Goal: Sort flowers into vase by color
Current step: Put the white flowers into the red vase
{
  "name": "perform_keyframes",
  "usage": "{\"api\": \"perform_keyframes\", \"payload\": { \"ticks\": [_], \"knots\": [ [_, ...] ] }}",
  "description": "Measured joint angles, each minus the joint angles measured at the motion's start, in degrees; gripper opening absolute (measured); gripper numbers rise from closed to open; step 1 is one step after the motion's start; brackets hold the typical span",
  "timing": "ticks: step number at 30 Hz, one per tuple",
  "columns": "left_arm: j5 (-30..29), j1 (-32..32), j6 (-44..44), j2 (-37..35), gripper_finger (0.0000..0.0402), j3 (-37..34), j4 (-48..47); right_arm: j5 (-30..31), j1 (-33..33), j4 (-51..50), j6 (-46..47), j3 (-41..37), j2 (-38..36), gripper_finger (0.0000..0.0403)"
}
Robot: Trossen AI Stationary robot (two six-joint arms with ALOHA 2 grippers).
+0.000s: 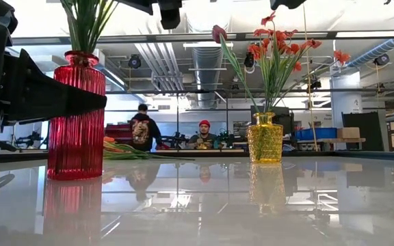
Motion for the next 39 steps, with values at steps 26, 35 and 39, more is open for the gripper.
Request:
{"api": "perform_keyframes", "payload": {
  "ticks": [26, 35, 39],
  "knots": [
    [1.86, -0.04, -0.94, 0.24, 0.0230, -0.32, 0.04, -0.01, -1.02, -1.73, 3.65, -0.55, 1.81, 0.0041],
    [2.18, -0.31, -1.18, -0.62, 0.0231, -0.50, 0.66, 0.67, -0.72, -5.96, 6.83, -0.66, 0.62, 0.0145],
    [3.89, -0.33, -3.33, -1.78, 0.0231, -0.57, -0.04, 0.84, -0.37, -7.60, 7.58, -0.66, 0.28, 0.0176]
  ]
}}
